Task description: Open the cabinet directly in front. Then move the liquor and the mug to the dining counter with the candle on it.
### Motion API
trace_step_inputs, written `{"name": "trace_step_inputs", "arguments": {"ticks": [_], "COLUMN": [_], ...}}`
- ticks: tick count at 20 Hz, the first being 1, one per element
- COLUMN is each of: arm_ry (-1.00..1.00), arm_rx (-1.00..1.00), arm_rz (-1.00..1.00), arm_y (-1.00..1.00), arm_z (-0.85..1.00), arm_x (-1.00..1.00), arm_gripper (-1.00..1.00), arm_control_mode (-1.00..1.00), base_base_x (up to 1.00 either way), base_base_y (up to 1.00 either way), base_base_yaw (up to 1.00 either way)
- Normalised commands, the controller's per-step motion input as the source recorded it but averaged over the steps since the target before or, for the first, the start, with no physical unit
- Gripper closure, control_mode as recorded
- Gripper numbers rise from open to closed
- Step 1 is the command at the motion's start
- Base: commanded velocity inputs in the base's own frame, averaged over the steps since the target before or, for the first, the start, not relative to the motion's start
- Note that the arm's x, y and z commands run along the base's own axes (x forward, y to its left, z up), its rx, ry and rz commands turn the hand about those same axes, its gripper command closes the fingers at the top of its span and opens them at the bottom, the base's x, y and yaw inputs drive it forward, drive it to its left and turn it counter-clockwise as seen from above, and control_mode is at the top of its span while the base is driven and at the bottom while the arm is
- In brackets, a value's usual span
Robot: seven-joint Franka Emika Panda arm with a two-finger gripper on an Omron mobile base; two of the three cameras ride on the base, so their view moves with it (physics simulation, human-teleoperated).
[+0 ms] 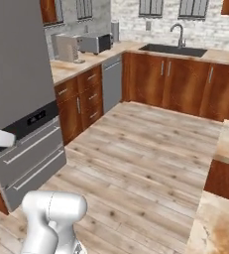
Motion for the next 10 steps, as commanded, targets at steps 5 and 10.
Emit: {"name": "trace_step_inputs", "arguments": {"ticks": [5,10], "arm_ry": [0.0,0.0], "arm_rx": [0.0,0.0], "arm_rz": [0.0,0.0], "arm_y": [0.0,0.0], "arm_z": [0.0,0.0], "arm_x": [0.0,0.0], "arm_gripper": [-1.0,-1.0], "arm_control_mode": [1.0,1.0], "base_base_x": [1.0,1.0], "base_base_y": [-0.02,0.06], "base_base_yaw": [-0.23,-0.3]}}
